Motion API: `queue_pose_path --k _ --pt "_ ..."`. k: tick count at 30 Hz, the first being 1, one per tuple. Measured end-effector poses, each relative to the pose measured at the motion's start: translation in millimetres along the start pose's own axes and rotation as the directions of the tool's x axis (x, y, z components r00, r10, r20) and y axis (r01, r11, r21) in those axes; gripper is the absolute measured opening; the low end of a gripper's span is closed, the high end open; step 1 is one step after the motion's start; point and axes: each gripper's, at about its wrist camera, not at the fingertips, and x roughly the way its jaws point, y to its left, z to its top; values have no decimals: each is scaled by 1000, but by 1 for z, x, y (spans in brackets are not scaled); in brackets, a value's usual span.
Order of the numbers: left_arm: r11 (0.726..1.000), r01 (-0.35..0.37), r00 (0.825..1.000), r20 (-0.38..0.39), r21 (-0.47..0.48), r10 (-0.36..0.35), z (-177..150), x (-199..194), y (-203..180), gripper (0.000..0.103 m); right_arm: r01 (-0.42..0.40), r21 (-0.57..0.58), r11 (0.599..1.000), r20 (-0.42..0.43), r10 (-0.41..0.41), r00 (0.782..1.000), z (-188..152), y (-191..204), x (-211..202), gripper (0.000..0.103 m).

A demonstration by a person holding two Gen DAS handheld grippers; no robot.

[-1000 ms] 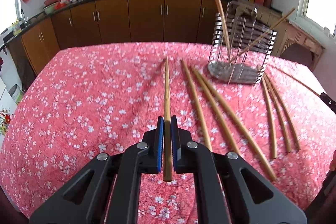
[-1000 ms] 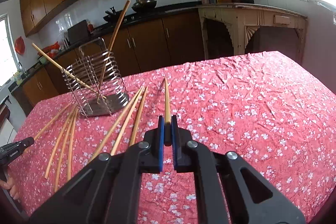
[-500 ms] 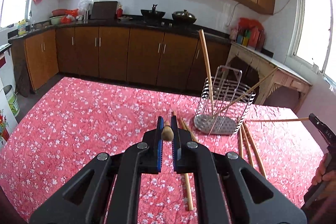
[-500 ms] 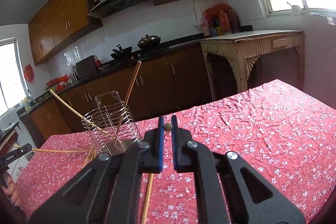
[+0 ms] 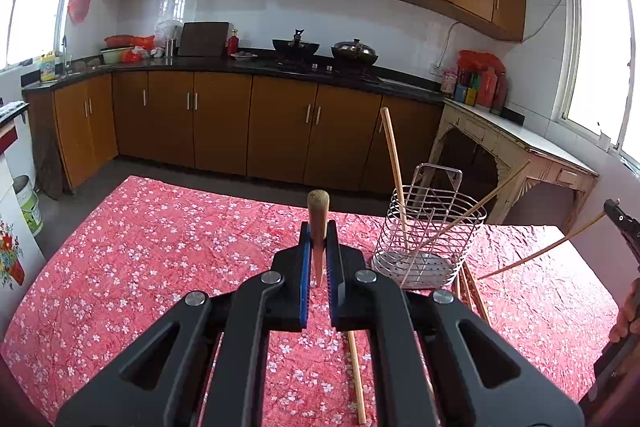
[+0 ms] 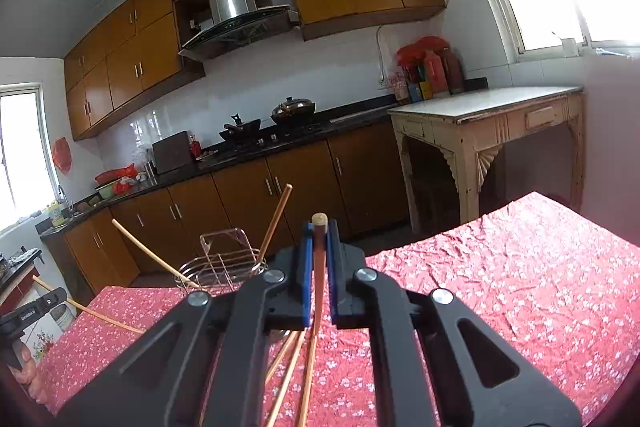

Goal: Organize utensils
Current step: 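Raise the left tool's chopstick upright over the holder while the right tool carries its own, then open the left tool into the holder while the right tool releases its chopstick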

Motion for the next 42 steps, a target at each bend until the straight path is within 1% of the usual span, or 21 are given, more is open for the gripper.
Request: queue_pose_path --k 5,9,15,17,19,21,24,27,32,37,42 --pt "1000 -3 1000 25 16 3 13 -6 -2 7 -10 -25 1000 34 11 999 26 12 -10 7" --pt "999 6 999 50 31 -7 28 -16 -10 7 -44 -40 998 46 46 998 52 25 -20 7" --pt "997 70 991 111 43 -74 64 -42 -33 7 -117 -39 992 71 119 990 97 49 -32 7" --pt "995 94 986 136 47 -99 80 -49 -46 7 -139 -40 990 69 141 988 109 59 -28 7" --pt "993 107 981 158 43 -113 93 -50 -59 7 -142 -55 988 65 145 987 117 70 -19 7" --pt "992 119 977 173 31 -122 107 -45 -71 7 -150 -62 987 47 153 987 120 80 -6 7" --pt "993 116 975 190 16 -117 120 -30 -86 7 -161 -59 985 6 162 987 122 89 18 7" --pt "993 116 978 175 6 -116 124 -9 -96 7 -157 -68 985 -28 155 988 119 95 38 7" --pt "996 93 992 89 19 -94 109 35 -108 7 -170 -46 984 -117 164 979 106 93 71 7" --pt "996 89 996 24 14 -90 93 54 -100 7 -171 -48 984 -183 159 970 87 90 94 7" --pt "996 90 996 -18 23 -90 88 67 -97 7 -167 7 986 -239 164 957 71 81 115 7"
